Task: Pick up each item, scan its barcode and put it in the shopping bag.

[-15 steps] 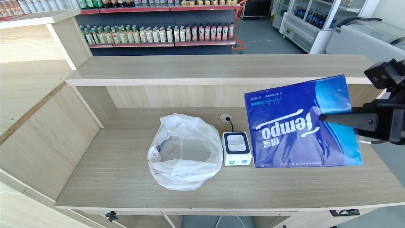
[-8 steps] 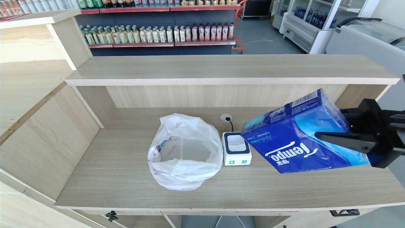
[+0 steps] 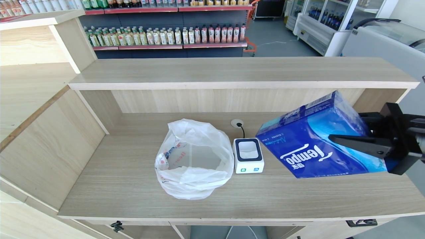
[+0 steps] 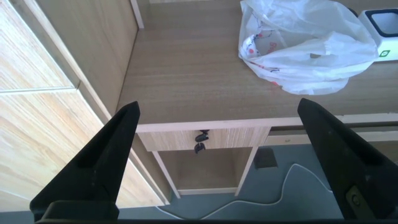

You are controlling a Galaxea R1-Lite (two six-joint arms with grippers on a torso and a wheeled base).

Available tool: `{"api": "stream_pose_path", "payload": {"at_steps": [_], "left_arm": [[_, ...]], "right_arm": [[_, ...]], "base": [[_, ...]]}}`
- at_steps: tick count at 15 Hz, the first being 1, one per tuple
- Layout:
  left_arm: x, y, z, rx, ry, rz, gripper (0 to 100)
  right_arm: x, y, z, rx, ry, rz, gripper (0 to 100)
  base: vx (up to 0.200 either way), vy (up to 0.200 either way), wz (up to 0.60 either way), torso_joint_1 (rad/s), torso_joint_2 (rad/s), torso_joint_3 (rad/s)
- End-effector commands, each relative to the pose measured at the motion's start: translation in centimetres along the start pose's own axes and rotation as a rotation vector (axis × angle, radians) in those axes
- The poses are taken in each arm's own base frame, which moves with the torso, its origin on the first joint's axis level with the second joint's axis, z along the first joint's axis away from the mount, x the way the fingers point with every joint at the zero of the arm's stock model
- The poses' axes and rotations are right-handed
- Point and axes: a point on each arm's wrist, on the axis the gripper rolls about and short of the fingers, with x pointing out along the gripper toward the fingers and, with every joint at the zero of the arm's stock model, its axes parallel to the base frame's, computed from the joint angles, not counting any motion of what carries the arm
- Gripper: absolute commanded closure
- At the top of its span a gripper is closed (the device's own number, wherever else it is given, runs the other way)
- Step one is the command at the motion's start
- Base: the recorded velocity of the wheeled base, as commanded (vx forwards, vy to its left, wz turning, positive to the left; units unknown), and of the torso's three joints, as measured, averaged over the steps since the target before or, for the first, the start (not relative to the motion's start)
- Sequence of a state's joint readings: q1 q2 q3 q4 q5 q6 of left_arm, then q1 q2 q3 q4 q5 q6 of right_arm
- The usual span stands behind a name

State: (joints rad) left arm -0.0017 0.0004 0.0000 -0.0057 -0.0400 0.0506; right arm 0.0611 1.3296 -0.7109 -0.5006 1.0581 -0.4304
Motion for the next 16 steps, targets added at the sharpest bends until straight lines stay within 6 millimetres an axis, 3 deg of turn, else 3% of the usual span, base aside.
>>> {"api": "stream_pose_path", "payload": {"at_steps": [1, 16], "left_arm": [[0.0, 0.0, 0.0, 0.0, -0.001, 0.0, 0], [0.0, 0.0, 0.0, 0.0, -0.001, 0.0, 0]], "right_arm": [[0.02, 0.0, 0.11, -0.005, -0.003, 0.001, 100], [-0.66, 0.21, 0.89, -0.035, -0.012, -0.023, 100]], "base": [[0.0, 0.0, 0.0, 0.0, 0.0, 0.0], [0.0, 0.0, 0.0, 0.0, 0.0, 0.0]]}}
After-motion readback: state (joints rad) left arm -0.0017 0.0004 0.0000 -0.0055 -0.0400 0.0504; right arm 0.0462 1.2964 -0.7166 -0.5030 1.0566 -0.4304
